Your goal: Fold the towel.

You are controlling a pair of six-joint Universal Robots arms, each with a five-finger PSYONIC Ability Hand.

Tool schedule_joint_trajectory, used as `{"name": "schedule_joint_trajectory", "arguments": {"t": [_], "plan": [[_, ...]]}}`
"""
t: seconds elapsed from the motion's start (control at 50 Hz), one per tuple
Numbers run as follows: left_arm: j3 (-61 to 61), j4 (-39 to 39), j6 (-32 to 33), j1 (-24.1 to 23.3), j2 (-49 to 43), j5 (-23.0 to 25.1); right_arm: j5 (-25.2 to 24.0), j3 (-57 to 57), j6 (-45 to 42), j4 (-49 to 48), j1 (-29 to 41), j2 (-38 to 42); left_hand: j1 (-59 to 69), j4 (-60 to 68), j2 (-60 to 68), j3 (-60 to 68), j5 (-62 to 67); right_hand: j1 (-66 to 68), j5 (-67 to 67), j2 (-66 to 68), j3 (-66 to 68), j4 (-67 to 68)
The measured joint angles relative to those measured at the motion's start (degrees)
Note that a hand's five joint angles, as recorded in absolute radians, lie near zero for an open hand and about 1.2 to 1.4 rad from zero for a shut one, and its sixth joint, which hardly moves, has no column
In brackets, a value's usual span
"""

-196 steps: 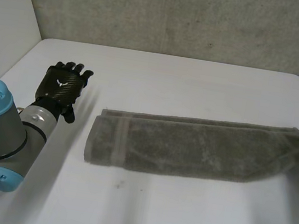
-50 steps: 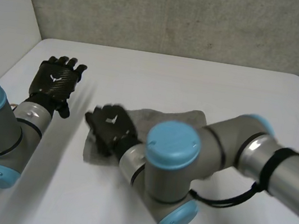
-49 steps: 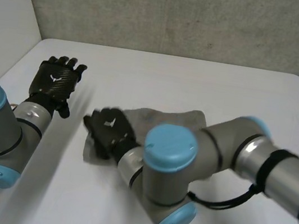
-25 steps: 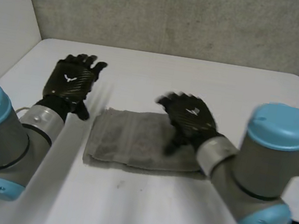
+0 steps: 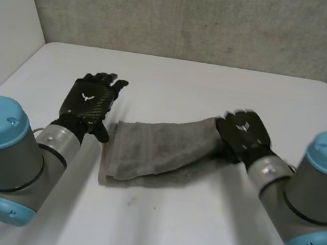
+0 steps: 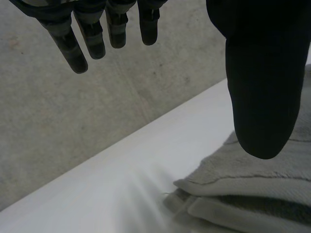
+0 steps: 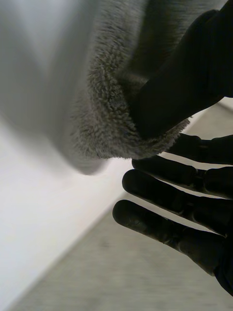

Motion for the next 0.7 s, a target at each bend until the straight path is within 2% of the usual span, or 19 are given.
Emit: {"name": "schedule_joint_trajectory", "arguments": {"t": [0.12,0.14,0.16,0.18,0.22,0.32,0.38,0.4,0.44,0.46,0.48,0.56,0.58,0.64,0.7], "plan": [[-0.07,-0.06,-0.03,1.6,1.71,-0.27,-0.19,-9.33,-1.54,1.27,12.08,2.14,0.0,0.0,0.0,0.0,0.0,0.08,0.33,0.0,0.2,0.13],[-0.07,-0.06,-0.03,1.6,1.71,-0.27,-0.19,-9.33,-1.54,1.27,12.08,2.14,0.0,0.0,0.0,0.0,0.0,0.08,0.33,0.0,0.2,0.13],[-0.15,-0.08,-0.08,2.34,2.2,-0.33,-0.55,-11.82,-2.19,2.3,16.4,3.9,0.0,0.0,0.0,0.0,0.0,0.08,0.37,0.0,0.2,0.13],[-0.15,-0.08,-0.08,2.34,2.2,-0.33,-0.55,-11.82,-2.19,2.3,16.4,3.9,0.0,0.0,0.0,0.0,0.0,0.08,0.37,0.0,0.2,0.13],[-0.31,-0.11,-0.13,3.17,2.59,-0.38,-1.35,-14.41,-3.72,3.99,22.53,7.67,0.0,0.0,0.0,0.0,0.0,0.08,0.4,0.0,0.18,0.13],[-0.6,-0.19,-0.29,4.06,3.0,-0.41,-2.84,-15.42,-6.03,5.29,27.32,12.89,0.0,0.0,0.0,0.0,0.0,0.08,0.42,0.0,0.2,0.13],[-0.66,-0.32,-0.41,4.23,3.37,-0.44,-3.15,-15.44,-6.37,5.45,27.96,13.96,0.0,0.0,0.0,0.0,0.0,-2.05,-1.9,-2.53,-2.53,-2.85],[-0.65,-0.4,-0.46,4.26,3.56,-0.45,-3.26,-15.42,-6.26,5.46,28.09,14.07,0.0,0.0,0.0,0.0,0.0,-11.6,-13.61,-15.4,-15.48,-15.84],[-0.51,-0.78,-0.6,4.23,4.07,-0.46,-3.17,-15.36,-5.07,5.38,27.52,13.13,0.0,0.0,0.0,0.0,0.0,-21.13,-23.2,-26.61,-25.28,-25.86],[-0.38,-1.01,-0.66,4.17,4.29,-0.46,-3.07,-15.32,-3.9,5.34,26.87,12.2,0.0,0.0,0.0,0.0,0.0,-34.72,-38.88,-41.97,-40.56,-41.49],[-0.19,-1.29,-0.71,4.08,4.53,-0.47,-2.86,-15.27,-2.28,5.26,25.85,11.01,0.0,0.0,0.0,0.0,0.0,-40.9,-49.31,-51.5,-51.38,-52.03],[0.75,-2.31,-0.91,3.43,5.06,-0.48,-2.22,-15.21,6.62,5.16,21.11,6.73,0.0,0.0,0.0,0.0,0.0,-42.33,-52.75,-54.65,-55.45,-54.86],[0.75,-2.31,-0.91,3.43,5.06,-0.48,-2.22,-15.21,6.62,5.16,21.11,6.73,0.0,0.0,0.0,0.0,0.0,-42.33,-52.75,-54.65,-55.45,-54.86],[2.14,-3.59,-1.8,1.76,5.2,-0.48,-2.11,-15.42,18.16,5.37,16.13,3.84,0.11,0.14,0.29,0.16,0.02,-42.33,-52.91,-54.7,-55.48,-54.87],[3.33,-5.26,-3.96,-0.21,4.74,-0.43,-2.96,-15.99,25.95,6.02,13.21,3.6,0.22,0.61,0.95,0.78,0.03,-42.33,-52.91,-54.7,-55.48,-54.87]]}}
